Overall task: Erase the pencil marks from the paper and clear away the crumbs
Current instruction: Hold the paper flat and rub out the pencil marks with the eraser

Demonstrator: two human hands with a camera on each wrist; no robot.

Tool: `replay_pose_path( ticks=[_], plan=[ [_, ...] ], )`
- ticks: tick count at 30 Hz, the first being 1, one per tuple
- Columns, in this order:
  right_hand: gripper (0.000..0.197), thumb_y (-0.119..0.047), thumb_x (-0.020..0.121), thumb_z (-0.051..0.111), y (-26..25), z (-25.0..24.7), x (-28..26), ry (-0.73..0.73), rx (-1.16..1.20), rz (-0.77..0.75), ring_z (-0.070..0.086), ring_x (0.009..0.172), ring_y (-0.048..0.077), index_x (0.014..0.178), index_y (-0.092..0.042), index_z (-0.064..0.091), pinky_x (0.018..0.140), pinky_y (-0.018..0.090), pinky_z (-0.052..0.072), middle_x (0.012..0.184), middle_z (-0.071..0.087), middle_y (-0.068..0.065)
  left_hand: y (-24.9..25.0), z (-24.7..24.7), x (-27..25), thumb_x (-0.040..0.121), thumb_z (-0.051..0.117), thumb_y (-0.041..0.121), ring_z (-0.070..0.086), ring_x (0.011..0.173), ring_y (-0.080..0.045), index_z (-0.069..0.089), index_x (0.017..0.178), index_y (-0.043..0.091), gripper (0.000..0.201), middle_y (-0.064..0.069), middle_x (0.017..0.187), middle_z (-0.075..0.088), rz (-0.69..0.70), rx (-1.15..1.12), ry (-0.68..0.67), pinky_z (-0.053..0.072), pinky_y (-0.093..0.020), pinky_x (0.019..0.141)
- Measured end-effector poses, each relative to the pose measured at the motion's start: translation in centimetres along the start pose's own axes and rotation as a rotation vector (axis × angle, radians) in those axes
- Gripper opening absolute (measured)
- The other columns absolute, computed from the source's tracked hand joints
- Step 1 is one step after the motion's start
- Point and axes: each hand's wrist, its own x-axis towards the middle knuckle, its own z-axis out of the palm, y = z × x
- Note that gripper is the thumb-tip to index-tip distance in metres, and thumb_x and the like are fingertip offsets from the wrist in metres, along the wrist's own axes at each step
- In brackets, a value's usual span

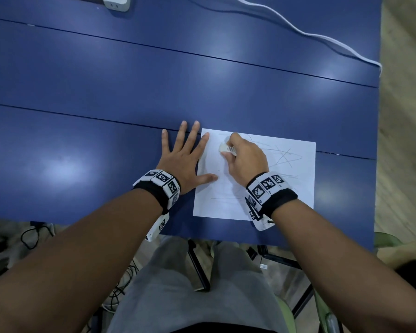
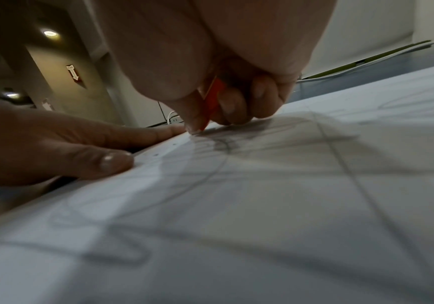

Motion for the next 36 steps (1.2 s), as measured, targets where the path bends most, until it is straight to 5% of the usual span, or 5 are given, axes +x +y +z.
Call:
replay_pose_path(
  ticks=[14, 19, 36],
  plan=[
    [0.018, -0.027, 0.094, 0.058, -0.8, 0.6, -0.6, -0.036, -0.023, -0.008, 0.059, 0.084, 0.026, 0.105, -0.016, 0.049, 0.068, 0.035, 0.048, 0.095, 0.065, 0.0, -0.1, 0.3, 0.0, 0.079, 0.021, 0.092, -0.03, 0.15, -0.029, -0.012, 0.16, 0.025, 0.11, -0.003, 0.164, -0.032, 0.002, 0.001, 0.014, -0.015, -0.068, 0.114],
    [0.016, -0.026, 0.094, 0.056, -0.5, 0.0, 0.7, 0.025, -0.018, 0.047, 0.058, 0.083, 0.027, 0.103, -0.014, 0.049, 0.065, 0.031, 0.038, 0.093, 0.064, 0.002, -0.1, 0.4, 0.0, 0.078, 0.021, 0.093, -0.03, 0.15, -0.029, -0.011, 0.16, 0.025, 0.111, -0.002, 0.164, -0.03, 0.001, 0.0, 0.026, -0.015, -0.068, 0.115],
    [0.017, -0.028, 0.095, 0.055, -1.0, 0.4, 1.1, 0.024, -0.024, 0.059, 0.059, 0.087, 0.025, 0.105, -0.015, 0.048, 0.065, 0.03, 0.037, 0.099, 0.064, 0.0, -0.3, 0.7, 0.2, 0.078, 0.019, 0.095, -0.028, 0.151, -0.029, -0.01, 0.16, 0.025, 0.112, -0.003, 0.165, -0.028, 0.007, 0.0, 0.05, -0.012, -0.069, 0.116]
  ],
)
